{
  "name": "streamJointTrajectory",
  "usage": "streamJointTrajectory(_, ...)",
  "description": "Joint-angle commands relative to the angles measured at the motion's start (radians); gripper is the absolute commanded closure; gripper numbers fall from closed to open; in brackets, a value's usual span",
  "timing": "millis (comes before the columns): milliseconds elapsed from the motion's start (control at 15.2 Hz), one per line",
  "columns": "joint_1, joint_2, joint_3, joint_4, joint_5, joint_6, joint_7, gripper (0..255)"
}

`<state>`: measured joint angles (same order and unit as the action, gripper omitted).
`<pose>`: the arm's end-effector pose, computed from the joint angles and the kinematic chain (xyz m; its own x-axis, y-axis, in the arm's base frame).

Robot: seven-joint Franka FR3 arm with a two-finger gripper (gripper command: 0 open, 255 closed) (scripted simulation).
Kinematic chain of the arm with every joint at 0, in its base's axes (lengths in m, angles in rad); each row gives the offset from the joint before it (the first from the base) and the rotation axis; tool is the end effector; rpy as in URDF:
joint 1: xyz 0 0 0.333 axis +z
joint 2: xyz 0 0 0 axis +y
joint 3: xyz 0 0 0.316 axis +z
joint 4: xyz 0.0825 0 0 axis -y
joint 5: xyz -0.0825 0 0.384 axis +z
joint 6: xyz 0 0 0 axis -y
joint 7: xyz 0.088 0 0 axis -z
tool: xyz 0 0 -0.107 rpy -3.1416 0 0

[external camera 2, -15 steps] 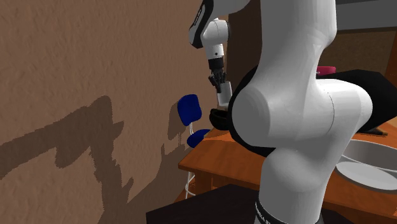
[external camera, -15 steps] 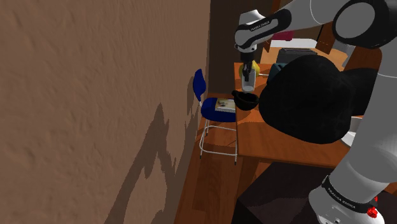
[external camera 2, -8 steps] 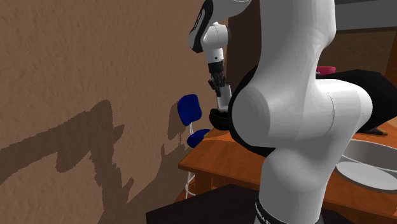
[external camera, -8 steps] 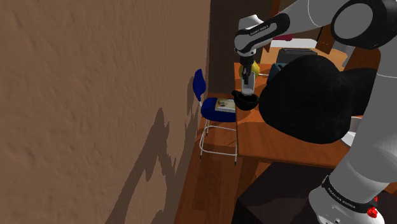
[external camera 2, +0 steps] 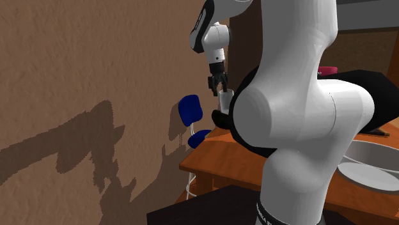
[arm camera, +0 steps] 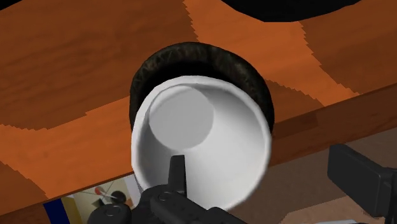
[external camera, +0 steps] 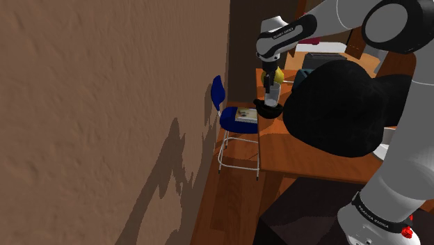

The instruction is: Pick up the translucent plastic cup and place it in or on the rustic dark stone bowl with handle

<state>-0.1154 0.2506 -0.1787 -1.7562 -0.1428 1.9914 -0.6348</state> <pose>0.6002 -0.1831 0.4262 0.9157 0.3845 -0.1168 0.3978 -0.9084 0.1285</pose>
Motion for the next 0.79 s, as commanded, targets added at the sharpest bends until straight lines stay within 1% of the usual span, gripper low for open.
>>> streamJointTrajectory(0,0.000,0.000,0.000,0.000,0.000,0.000,0.000,0)
streamJointTrajectory(264,0.011,-0.024,0.005,0.094,0.001,-0.119,-0.001,0)
streamJointTrajectory(726,0.011,-0.024,0.005,0.094,0.001,-0.119,-0.001,0)
